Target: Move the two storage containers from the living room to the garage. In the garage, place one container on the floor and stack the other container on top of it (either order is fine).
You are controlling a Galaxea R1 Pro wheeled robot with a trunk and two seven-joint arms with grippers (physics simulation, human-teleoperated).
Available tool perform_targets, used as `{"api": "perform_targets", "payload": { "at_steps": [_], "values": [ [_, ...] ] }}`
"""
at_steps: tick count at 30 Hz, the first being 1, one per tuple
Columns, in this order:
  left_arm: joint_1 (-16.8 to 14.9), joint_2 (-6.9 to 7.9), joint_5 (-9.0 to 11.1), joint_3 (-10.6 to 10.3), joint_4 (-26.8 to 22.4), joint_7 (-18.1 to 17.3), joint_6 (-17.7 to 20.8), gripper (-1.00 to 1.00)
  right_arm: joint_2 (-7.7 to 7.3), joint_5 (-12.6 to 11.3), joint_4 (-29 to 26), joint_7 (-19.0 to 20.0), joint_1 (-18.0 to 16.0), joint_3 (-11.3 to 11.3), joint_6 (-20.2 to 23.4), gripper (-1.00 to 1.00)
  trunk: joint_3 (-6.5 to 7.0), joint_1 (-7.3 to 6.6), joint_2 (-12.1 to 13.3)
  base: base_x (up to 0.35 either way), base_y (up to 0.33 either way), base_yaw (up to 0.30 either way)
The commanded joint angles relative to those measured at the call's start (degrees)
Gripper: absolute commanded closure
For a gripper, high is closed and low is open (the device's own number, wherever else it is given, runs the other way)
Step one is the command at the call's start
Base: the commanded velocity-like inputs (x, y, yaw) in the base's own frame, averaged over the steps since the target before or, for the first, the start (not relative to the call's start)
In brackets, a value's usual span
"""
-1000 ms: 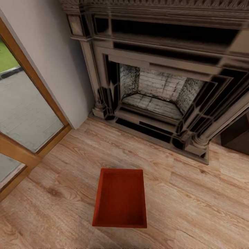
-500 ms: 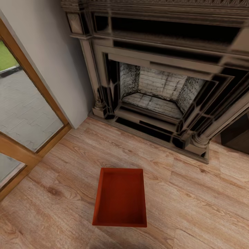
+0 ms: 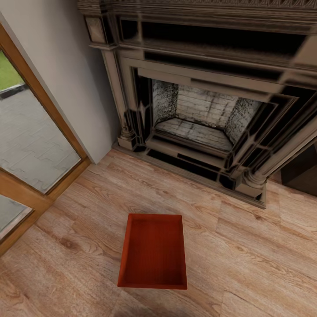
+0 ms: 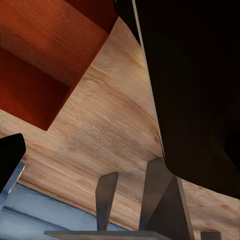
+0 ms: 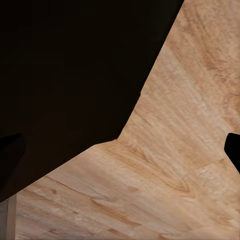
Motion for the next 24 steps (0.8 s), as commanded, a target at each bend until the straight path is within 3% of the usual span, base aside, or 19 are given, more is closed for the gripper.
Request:
{"api": "perform_targets", "payload": {
  "at_steps": [1, 6, 8, 10, 13, 16, 18, 20, 22, 24],
  "values": [
    [0.0, -0.01, 0.1, 0.1, 0.0, 0.1, -0.1, -1.00, 0.06, -0.4, 0.2, -0.1, 0.0, 0.5, -0.3, -1.00, -0.02, 0.00, 0.0, 0.000, 0.000, 0.000],
    [0.0, 0.24, 0.0, 0.1, -0.5, 0.1, -0.1, -1.00, 0.18, 0.1, -0.2, -0.8, 0.0, 0.7, 0.4, -1.00, -0.02, 0.00, 0.0, 0.000, 0.000, 0.000],
    [0.0, 1.12, 0.0, 0.1, -9.0, 0.1, 0.6, -1.00, 0.52, -0.1, -5.2, -2.3, 0.0, 0.6, 5.1, -1.00, -0.02, 0.00, 0.0, 0.000, 0.000, 0.000],
    [0.0, 1.48, 0.0, 0.1, -13.5, 0.3, 1.0, -1.00, 0.47, -0.1, -11.0, -3.6, 0.0, 0.5, 8.0, -1.00, -0.02, 0.00, 0.0, 0.000, 0.000, 0.000],
    [0.0, 1.66, 0.0, 0.2, -18.5, 0.4, 2.8, -1.00, 0.48, -0.2, -16.7, -5.0, 0.0, 0.0, 9.2, -1.00, -0.02, 0.00, 0.0, 0.000, 0.000, 0.000],
    [-0.1, 1.90, -0.1, 0.1, -22.6, 0.6, 6.2, -1.00, 0.79, -0.3, -19.1, -6.5, -0.1, -1.3, 9.6, -1.00, -0.02, 0.00, 0.0, 0.000, 0.000, 0.000],
    [-0.4, 2.45, -0.2, 0.2, -26.1, 0.7, 11.0, -1.00, 2.16, -0.4, -20.2, -8.2, -2.3, -4.0, 9.9, -1.00, -0.02, 0.00, 0.0, 0.000, 0.000, 0.000],
    [-1.1, 2.62, -0.3, 0.2, -27.2, 0.8, 12.8, -1.00, 3.49, -0.4, -20.4, -8.9, -4.5, -5.7, 9.9, -1.00, -0.02, 0.00, 0.0, 0.000, 0.000, 0.000],
    [-4.4, 2.81, -0.5, 0.2, -28.2, 1.0, 14.2, -1.00, 5.19, -0.4, -20.5, -9.5, -8.5, -8.0, 9.9, -1.00, -0.02, 0.00, 0.0, 0.000, 0.000, 0.000],
    [-7.0, 2.92, -0.5, 0.1, -28.5, 1.4, 14.7, -1.00, 5.68, -0.4, -20.5, -9.6, -10.8, -8.7, 9.9, -1.00, -0.02, 0.00, 0.0, 0.000, 0.000, 0.000]
  ]
}}
